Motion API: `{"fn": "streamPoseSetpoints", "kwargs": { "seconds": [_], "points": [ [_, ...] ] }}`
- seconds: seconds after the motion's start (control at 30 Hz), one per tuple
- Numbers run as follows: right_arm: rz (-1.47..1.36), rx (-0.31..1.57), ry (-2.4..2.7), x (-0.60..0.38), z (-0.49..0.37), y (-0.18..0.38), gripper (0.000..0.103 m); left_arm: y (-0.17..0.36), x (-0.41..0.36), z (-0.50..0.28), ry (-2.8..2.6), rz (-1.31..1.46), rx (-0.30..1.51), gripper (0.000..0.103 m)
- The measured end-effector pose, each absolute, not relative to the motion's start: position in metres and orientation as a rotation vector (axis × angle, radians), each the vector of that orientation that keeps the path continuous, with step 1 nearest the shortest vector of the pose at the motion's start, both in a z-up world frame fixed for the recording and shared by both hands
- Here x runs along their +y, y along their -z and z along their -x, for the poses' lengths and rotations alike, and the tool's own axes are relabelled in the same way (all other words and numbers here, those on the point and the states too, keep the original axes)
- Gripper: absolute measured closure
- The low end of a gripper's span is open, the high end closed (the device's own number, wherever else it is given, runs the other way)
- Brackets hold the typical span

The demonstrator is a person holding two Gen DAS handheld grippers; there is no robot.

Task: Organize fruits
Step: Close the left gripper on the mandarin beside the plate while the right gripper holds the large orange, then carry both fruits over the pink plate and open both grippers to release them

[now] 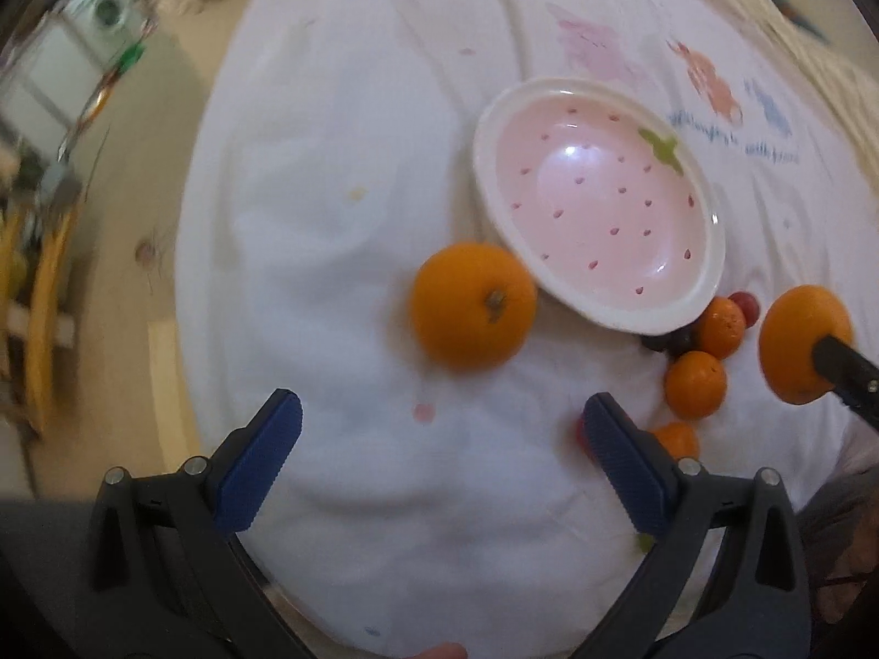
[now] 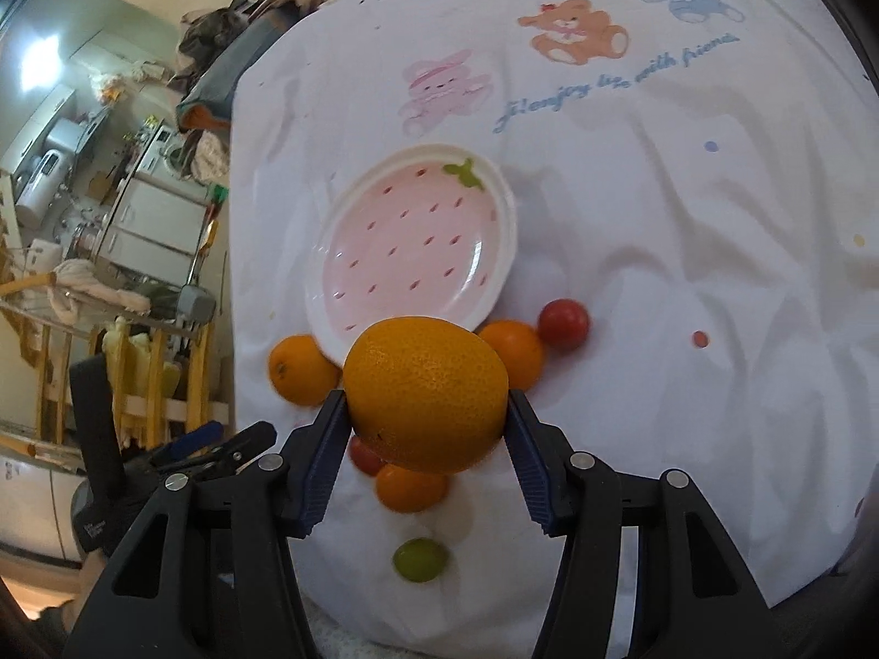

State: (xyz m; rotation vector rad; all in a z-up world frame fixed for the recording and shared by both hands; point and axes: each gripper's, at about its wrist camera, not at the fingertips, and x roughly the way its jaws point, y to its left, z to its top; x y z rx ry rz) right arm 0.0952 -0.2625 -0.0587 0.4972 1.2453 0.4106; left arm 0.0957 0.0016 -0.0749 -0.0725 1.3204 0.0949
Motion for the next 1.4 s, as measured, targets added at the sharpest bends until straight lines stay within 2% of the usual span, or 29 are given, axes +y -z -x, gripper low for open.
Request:
{"fn": "streamPoseSetpoints", "kwargs": {
  "seconds": [0.07, 0.2, 0.3, 0.37, 0.43, 0.47, 0.53, 0.93, 1.4],
  "points": [
    [-0.531, 1.242, -0.402, -0.267, -0.097, 0.060, 0.045, 0.079, -0.007, -0.106, -0.079, 0.027, 1.330, 0.002],
    [-0.544, 1.227, -0.390, -0.270, -0.098, 0.055, 0.045, 0.088, -0.014, -0.121, -0.064, -0.008, 1.356, 0.014],
    [-0.559, 1.228, -0.379, -0.274, -0.099, 0.055, 0.044, 0.092, -0.020, -0.130, -0.048, -0.044, 1.356, 0.016],
    [-0.569, 1.230, -0.372, -0.277, -0.098, 0.055, 0.044, 0.094, -0.022, -0.135, -0.037, -0.059, 1.355, 0.023],
    [-0.565, 1.227, -0.372, -0.276, -0.096, 0.054, 0.044, 0.093, -0.022, -0.137, -0.041, -0.067, 1.344, 0.037],
    [-0.558, 1.225, -0.373, -0.275, -0.096, 0.052, 0.044, 0.093, -0.021, -0.138, -0.041, -0.070, 1.340, 0.040],
    [-0.548, 1.222, -0.374, -0.274, -0.096, 0.051, 0.044, 0.092, -0.018, -0.137, -0.056, -0.080, 1.325, 0.056],
    [-0.494, 1.207, -0.379, -0.267, -0.091, 0.046, 0.044, 0.075, 0.009, -0.123, -0.023, 0.110, 1.322, 0.061],
    [-0.512, 1.132, -0.390, -0.280, -0.117, 0.023, 0.044, 0.014, -0.004, -0.136, 0.048, 0.075, 1.179, 0.061]
  ]
}}
